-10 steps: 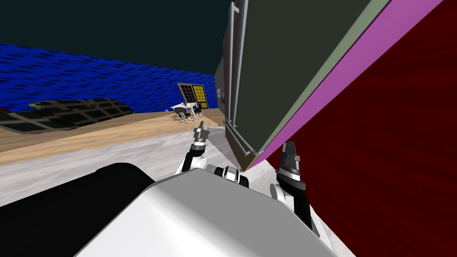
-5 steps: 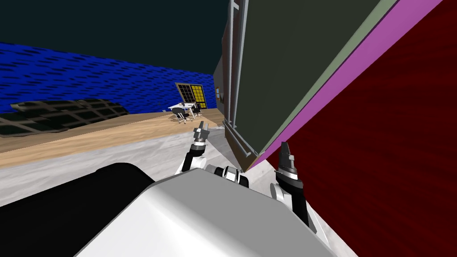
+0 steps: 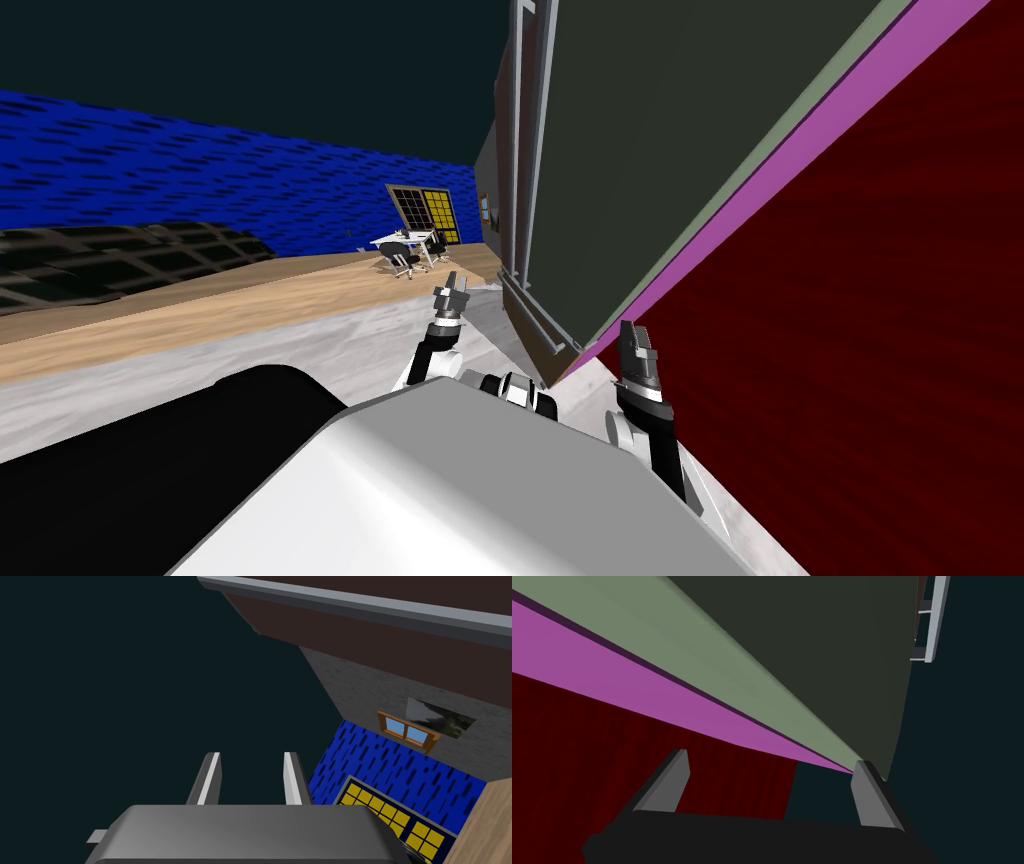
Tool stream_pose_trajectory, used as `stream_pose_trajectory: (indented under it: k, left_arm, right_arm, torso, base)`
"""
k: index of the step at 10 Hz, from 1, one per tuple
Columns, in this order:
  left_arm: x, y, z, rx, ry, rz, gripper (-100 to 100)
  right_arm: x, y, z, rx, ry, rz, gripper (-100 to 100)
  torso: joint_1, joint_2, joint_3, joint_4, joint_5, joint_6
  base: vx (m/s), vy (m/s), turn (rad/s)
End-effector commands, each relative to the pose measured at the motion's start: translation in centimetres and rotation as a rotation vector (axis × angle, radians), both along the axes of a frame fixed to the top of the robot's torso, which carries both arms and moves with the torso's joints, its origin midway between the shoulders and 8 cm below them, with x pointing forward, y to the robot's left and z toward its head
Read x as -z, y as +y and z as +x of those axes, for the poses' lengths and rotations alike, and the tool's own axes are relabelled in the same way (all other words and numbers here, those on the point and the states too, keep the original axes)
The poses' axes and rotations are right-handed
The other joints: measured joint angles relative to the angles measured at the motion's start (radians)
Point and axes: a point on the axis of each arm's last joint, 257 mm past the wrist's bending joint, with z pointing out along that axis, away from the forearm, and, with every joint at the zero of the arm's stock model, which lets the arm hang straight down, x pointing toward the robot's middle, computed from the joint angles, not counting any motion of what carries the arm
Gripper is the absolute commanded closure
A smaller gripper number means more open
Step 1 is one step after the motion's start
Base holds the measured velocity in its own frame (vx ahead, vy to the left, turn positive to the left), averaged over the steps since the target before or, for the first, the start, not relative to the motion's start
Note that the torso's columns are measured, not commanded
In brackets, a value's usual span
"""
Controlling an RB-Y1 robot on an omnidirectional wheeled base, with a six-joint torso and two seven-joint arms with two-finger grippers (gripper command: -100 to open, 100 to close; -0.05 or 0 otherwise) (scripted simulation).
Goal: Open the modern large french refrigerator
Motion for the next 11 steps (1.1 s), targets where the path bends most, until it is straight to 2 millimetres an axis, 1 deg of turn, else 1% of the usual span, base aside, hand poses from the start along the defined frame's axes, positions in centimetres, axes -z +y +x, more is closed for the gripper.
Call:
stream_pose_trajectory:
  k: [1, 3, 4, 6, 7, 9, 10, 11]
  left_arm:
    - [0.0, 0.0, 0.0, 0.000, 0.000, 0.000, 0]
    - [0.0, 0.0, 0.0, 0.000, 0.000, 0.000, 0]
    - [0.0, 0.0, 0.0, 0.000, 0.000, 0.000, 0]
    - [0.0, 0.0, 0.0, 0.000, 0.000, 0.000, 0]
    - [0.0, 0.0, 0.0, 0.000, 0.000, 0.000, 0]
    - [0.0, 0.0, 0.0, 0.000, 0.000, 0.000, 0]
    - [0.0, 0.0, 0.0, 0.000, 0.000, 0.000, 0]
    - [0.0, 0.0, 0.0, 0.000, 0.000, 0.000, 0]
  right_arm:
    - [1.3, -0.3, 0.5, 0.052, 0.011, -0.078, -100]
    - [1.3, -0.3, 0.5, 0.076, 0.010, -0.109, -100]
    - [2.5, -0.7, 0.9, 0.106, 0.022, -0.159, -100]
    - [2.5, -0.7, 0.9, 0.132, 0.021, -0.193, -100]
    - [3.7, -1.0, 1.2, 0.160, 0.032, -0.242, -100]
    - [3.8, -1.0, 1.2, 0.189, 0.033, -0.279, -100]
    - [5.0, -1.4, 1.5, 0.214, 0.044, -0.328, -100]
    - [5.1, -1.4, 1.5, 0.231, 0.046, -0.350, -100]
  torso:
    - [-0.001, 0.000, 0.000, 0.000, 0.000, 0.000]
    - [0.000, 0.000, 0.000, 0.000, 0.000, 0.000]
    - [-0.001, 0.001, 0.000, 0.000, 0.000, 0.000]
    - [0.000, 0.000, 0.000, 0.000, 0.000, 0.000]
    - [-0.001, 0.001, 0.000, 0.000, 0.000, 0.000]
    - [0.000, 0.000, 0.000, 0.000, 0.000, 0.000]
    - [-0.001, 0.001, 0.000, 0.000, 0.000, 0.000]
    - [0.001, 0.000, 0.000, 0.000, 0.000, 0.000]
  base:
    - [0.033, 0.037, -0.072]
    - [0.022, 0.036, -0.022]
    - [0.034, 0.040, -0.080]
    - [0.023, 0.040, -0.021]
    - [0.027, 0.040, -0.084]
    - [0.025, 0.038, -0.016]
    - [0.033, 0.057, -0.057]
    - [0.034, 0.050, -0.061]
